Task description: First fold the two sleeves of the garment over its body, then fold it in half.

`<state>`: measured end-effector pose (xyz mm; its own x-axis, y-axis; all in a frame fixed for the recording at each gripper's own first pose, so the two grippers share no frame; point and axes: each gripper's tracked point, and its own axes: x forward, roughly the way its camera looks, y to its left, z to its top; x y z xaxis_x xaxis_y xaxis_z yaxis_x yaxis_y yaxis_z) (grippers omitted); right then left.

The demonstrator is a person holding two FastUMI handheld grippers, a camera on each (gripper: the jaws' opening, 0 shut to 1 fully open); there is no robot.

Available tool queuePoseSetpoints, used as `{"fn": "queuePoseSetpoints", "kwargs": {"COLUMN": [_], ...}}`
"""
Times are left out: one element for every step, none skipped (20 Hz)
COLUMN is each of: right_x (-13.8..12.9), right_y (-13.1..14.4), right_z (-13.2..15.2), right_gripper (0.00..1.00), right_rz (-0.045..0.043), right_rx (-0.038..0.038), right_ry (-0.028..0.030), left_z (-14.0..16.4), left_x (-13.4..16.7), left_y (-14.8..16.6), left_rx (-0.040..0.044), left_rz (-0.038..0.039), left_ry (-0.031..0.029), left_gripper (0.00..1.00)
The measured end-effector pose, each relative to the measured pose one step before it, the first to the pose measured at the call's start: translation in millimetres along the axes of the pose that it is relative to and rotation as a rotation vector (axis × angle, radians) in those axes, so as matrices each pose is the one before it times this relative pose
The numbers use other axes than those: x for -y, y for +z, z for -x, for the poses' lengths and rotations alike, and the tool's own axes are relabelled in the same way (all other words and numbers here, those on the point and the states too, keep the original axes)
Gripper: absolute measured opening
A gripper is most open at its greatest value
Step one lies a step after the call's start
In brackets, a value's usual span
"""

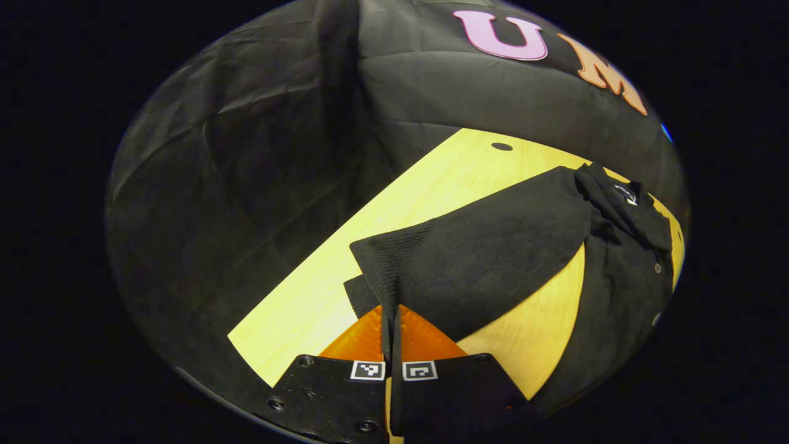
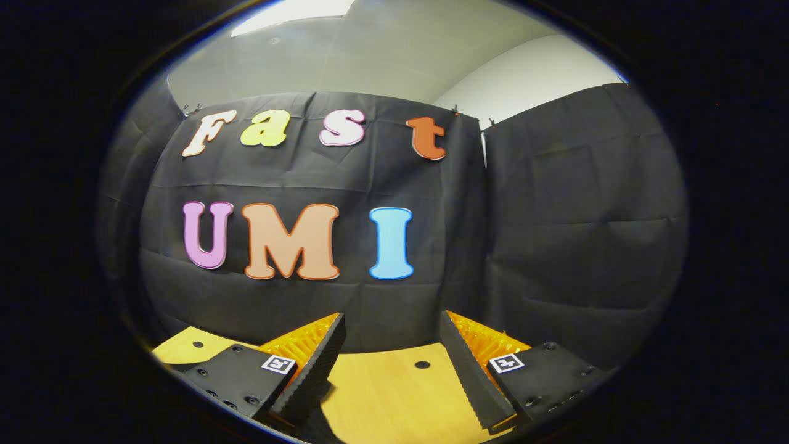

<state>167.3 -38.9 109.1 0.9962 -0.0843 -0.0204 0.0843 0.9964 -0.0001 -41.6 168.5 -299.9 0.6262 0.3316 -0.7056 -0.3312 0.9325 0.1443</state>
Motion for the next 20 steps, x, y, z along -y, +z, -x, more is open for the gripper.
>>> {"fn": "queuePoseSetpoints", "kwargs": {"right_x": [14.95,13.28,11.72,12.78,15.46,14.96,13.87,14.82,13.63,11.92,12.4,14.01,13.54,14.78,9.38,9.68,9.74,8.02,7.51,6.9], "right_y": [-3.7,-5.76,-5.14,-4.66,-4.43,-3.52,-1.4,-1.63,0.0,-0.71,0.54,-1.74,-2.05,-5.06,-3.41,-5.16,-6.61,-3.92,-4.8,-6.0], "right_z": [2.04,2.27,2.17,2.46,2.94,2.84,2.2,2.34,3.29,3.93,4.82,5.39,5.53,6.94,7.33,7.5,6.74,6.49,7.55,8.94], "right_gripper": [0.96,0.98,0.98,0.96,0.96,0.96,0.98,0.98,0.98,0.98,0.98,0.98,0.98,1.0,0.98,0.98,0.97,0.98,0.98,0.97], "right_rz": [-0.00611,-0.00988,-0.01181,-0.00966,-0.00661,-0.00328,-0.00275,-0.00321,-0.00654,-0.00791,-0.00536,-0.00115,0.00017,-0.00518,-0.00925,-0.00604,0.00058,0.00489,0.00501,0.00207], "right_rx": [-0.01237,-0.01443,-0.01337,-0.01212,-0.00904,-0.00517,-0.00187,-0.00118,-0.0002,-0.00075,-0.00043,0.00072,-0.00791,-0.01622,-0.00958,-0.01153,-0.01476,-0.01371,-0.01154,-0.008], "right_ry": [-0.0244,-0.01697,-0.01521,-0.01593,-0.01969,-0.02307,-0.02324,-0.02267,-0.02009,-0.01397,-0.0158,-0.02176,-0.02734,-0.02516,-0.0156,-0.01606,-0.01865,-0.02148,-0.01856,-0.01127], "left_z": [2.32,-3.52,-2.46,-1.27,-4.17,-5.29,-8.03,-10.66,-10.28,-8.96,-8.35,-8.92,-9.34,-7.1,-5.8,-7.03,-7.47,-7.98,-8.22,-5.18], "left_x": [13.14,18.38,15.92,19.87,24.31,27.4,30.02,32.36,35.13,34.42,31.89,32.86,33.23,35.5,31.0,28.28,25.85,22.47,19.74,18.1], "left_y": [18.52,21.08,24.21,27.35,29.73,27.55,24.19,20.44,12.91,9.57,8.95,6.3,3.34,0.79,0.65,1.99,0.0,-1.82,-0.06,-0.07], "left_rx": [0.01616,0.03346,0.04045,0.04561,0.04637,0.04615,0.04489,0.04631,0.01784,0.01323,0.01103,0.00594,0.00126,-0.00178,-0.00495,-0.00462,-0.00681,-0.00922,-0.00747,-0.0043], "left_rz": [0.01195,-0.00338,-0.01652,-0.02182,-0.02257,-0.01808,-0.01319,-0.01524,-0.02114,-0.0301,-0.03239,-0.02763,-0.0204,-0.01905,-0.02223,-0.02456,-0.02164,-0.01488,-0.00917,-0.00884], "left_ry": [-0.02149,-0.01881,-0.02333,-0.02935,-0.03746,-0.04145,-0.04751,-0.05093,-0.05959,-0.05473,-0.05043,-0.05264,-0.05303,-0.05545,-0.04622,-0.038,-0.03129,-0.03087,-0.02902,-0.02294], "left_gripper": [0.0,0.0,0.0,0.0,0.0,0.0,0.0,0.0,0.0,0.0,0.0,0.0,0.0,0.0,0.0,0.0,0.0,0.0,0.0,0.0]}}
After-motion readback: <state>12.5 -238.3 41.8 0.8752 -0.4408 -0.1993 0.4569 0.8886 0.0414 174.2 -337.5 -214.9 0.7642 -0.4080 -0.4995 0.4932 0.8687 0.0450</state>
